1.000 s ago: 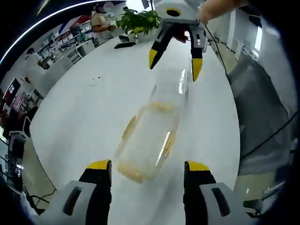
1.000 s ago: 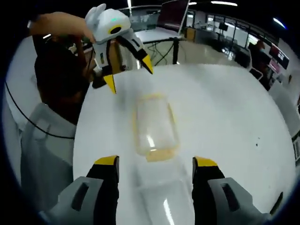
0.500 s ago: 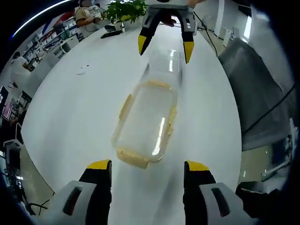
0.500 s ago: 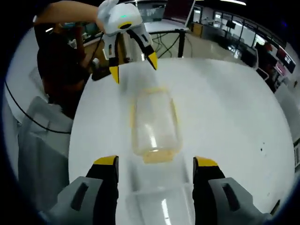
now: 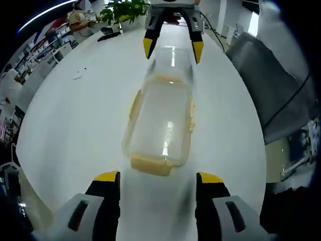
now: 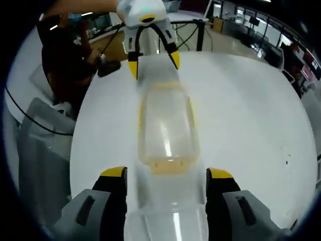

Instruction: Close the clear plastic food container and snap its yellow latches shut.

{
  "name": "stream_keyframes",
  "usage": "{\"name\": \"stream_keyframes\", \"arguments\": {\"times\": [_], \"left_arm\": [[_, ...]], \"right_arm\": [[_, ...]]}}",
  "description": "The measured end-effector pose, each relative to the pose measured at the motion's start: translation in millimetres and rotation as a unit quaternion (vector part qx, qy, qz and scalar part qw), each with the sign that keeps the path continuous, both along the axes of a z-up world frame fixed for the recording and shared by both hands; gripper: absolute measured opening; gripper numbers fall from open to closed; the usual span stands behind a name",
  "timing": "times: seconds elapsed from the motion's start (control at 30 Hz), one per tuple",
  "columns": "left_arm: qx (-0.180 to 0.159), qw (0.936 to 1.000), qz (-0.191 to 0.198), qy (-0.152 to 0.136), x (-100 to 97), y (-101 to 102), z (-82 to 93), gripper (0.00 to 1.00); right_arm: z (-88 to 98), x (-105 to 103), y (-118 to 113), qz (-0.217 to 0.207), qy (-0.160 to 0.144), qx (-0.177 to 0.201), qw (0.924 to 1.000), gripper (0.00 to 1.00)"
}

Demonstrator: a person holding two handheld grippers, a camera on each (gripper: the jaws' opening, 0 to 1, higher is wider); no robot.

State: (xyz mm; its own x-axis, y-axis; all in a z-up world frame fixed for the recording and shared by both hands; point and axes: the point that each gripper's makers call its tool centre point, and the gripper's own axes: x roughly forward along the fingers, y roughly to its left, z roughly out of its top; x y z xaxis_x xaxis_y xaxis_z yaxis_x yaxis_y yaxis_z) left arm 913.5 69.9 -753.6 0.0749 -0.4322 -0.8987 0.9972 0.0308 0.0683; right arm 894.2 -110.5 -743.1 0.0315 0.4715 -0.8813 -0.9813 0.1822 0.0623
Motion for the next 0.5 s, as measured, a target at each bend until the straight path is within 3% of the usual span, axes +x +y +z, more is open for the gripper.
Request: {"name": "stream_keyframes", "arguments": {"times": [0.3, 0.5], "left_arm": [[0.018, 0.9992, -0.033, 0.008, 6.5, -5.7, -14.5, 0.52], [0.013, 0.9988, -0.046, 0.014, 5.9, -13.2, -18.2, 0.51]], "right_arm": [[-14.9, 5.5, 2.9, 0.007, 0.002, -0.023, 0.9997, 0.58], [-23.2, 1.6, 4.8, 0.019, 0.005, -0.033, 0.9993, 0.56]]}}
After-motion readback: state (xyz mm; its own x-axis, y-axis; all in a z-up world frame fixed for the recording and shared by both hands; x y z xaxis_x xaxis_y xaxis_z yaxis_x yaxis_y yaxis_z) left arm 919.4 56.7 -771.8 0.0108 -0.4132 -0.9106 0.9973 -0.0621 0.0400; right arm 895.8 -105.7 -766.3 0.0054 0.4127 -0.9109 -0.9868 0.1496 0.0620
